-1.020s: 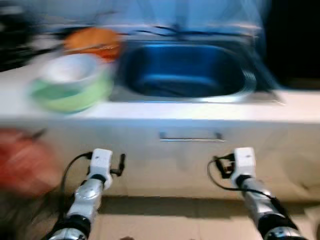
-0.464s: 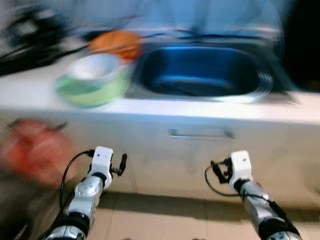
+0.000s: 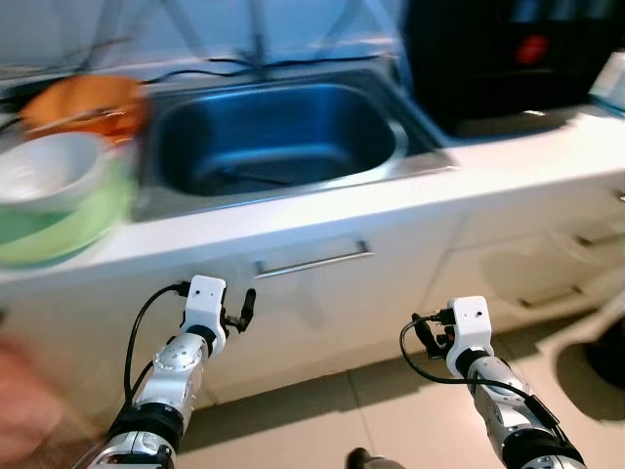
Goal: Kitchen organization
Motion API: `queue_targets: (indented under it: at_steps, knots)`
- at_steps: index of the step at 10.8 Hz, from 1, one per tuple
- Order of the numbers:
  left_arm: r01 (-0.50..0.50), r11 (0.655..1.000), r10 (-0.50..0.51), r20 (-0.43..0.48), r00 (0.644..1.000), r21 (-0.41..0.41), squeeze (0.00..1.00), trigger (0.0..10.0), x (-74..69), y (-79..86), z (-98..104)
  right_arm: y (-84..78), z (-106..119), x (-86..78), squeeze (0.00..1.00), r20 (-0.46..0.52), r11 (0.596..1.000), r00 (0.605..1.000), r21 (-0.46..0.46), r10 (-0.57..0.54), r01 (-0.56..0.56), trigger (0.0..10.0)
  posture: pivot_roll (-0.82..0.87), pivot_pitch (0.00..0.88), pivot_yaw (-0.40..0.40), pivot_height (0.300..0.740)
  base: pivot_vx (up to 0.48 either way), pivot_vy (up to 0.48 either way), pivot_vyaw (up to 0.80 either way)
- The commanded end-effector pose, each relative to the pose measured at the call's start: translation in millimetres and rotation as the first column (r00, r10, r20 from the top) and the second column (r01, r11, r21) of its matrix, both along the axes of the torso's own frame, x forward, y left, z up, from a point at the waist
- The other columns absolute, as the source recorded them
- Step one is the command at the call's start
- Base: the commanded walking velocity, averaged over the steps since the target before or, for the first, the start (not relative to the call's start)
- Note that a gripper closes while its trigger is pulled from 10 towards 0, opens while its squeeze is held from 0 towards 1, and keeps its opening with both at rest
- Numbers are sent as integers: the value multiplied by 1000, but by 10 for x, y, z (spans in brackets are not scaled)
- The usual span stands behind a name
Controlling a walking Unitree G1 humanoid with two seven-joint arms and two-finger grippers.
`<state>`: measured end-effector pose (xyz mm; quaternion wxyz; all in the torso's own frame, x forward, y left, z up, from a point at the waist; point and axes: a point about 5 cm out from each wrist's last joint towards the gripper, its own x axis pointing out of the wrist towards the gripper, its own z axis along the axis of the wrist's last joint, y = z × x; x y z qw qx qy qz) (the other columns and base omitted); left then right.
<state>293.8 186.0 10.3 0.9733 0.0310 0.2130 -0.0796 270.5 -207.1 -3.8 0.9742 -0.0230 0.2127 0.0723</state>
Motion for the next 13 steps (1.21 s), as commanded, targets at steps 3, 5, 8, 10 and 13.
queue_targets:
  at_steps: [3, 5, 8, 10, 13]
  knots:
    - [-18, 1000, 18, -81, 997, -4, 0, 10000, -67, 33, -110, 33, 58, 59, 0, 17, 999, 999, 0, 35, -35, 10000, 4, 10, 49, 740, 0, 0, -490]
    - [-15, 1000, 14, -97, 995, -4, 0, 10000, -90, 38, -134, -13, 97, 105, 0, 15, 1000, 999, 0, 30, -30, 10000, 6, 4, 61, 740, 0, 0, 0]
    - [-3, 1000, 3, -123, 992, -3, 0, 10000, -161, 75, -194, -20, 81, 94, 0, 2, 999, 999, 4, 39, -39, 10000, 12, 0, 76, 740, 0, 0, 0]
    - [33, 999, -32, -90, 995, 8, 0, 10000, -131, 62, -141, 6, 120, 109, 0, 29, 998, 998, 3, 58, -58, 10000, 23, 0, 63, 740, 0, 0, 0]
    - [68, 996, -76, 147, 986, 56, 0, 10000, -153, 98, 189, 102, 492, 127, 0, 232, 995, 971, 69, 60, -78, 10000, 46, 18, 27, 740, 0, 0, 0]
